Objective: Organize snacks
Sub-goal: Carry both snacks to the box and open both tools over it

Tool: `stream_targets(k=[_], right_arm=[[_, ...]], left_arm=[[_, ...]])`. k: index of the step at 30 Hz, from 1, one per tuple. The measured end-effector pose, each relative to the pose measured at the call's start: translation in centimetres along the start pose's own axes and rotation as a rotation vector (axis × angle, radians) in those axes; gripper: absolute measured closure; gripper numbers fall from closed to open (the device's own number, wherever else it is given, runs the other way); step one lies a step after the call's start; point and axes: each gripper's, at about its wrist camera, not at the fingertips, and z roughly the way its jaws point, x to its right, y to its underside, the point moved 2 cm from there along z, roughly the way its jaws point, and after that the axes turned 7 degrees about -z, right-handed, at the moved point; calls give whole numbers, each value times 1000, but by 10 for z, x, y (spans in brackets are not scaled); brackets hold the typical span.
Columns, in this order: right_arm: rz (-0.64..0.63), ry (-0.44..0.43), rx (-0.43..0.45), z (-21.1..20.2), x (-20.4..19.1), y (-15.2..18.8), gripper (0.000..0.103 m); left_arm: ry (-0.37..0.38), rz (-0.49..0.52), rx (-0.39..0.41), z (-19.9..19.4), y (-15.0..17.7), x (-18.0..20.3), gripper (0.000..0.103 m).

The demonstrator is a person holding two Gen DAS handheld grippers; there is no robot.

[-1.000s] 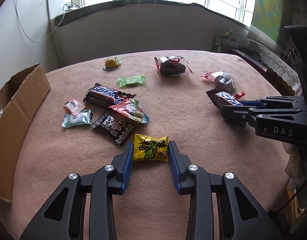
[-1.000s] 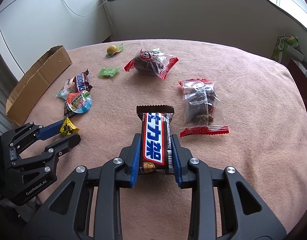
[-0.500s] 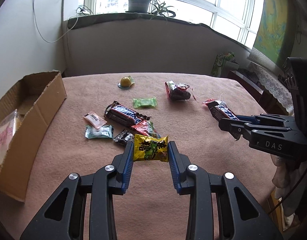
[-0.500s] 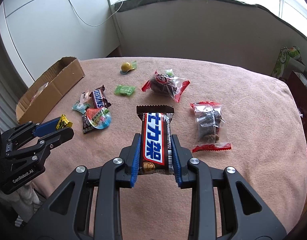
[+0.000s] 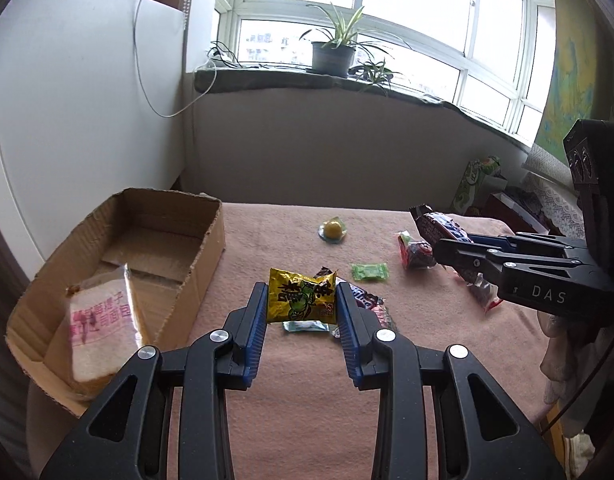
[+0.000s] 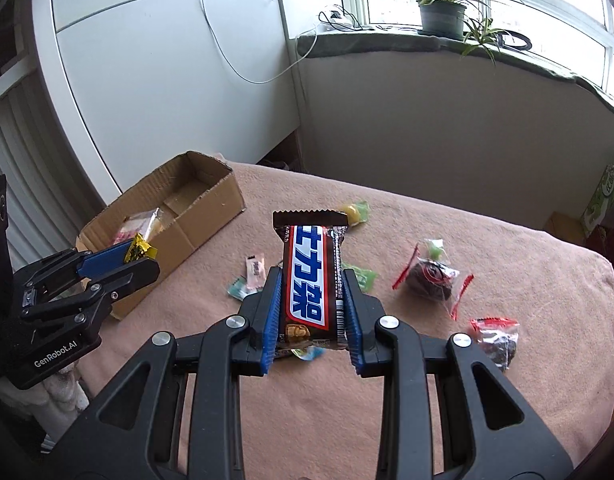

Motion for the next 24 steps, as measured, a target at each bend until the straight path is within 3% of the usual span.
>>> stream_targets(k=[11,24], right_arm=[[-72,-94,9,39,-51,-57,74],[-138,-152,-39,99,-96,-99,74]], left_arm=[[-88,-62,61,-10,-27,-58,71],[-116,-147,43,11,-45,-105,71]])
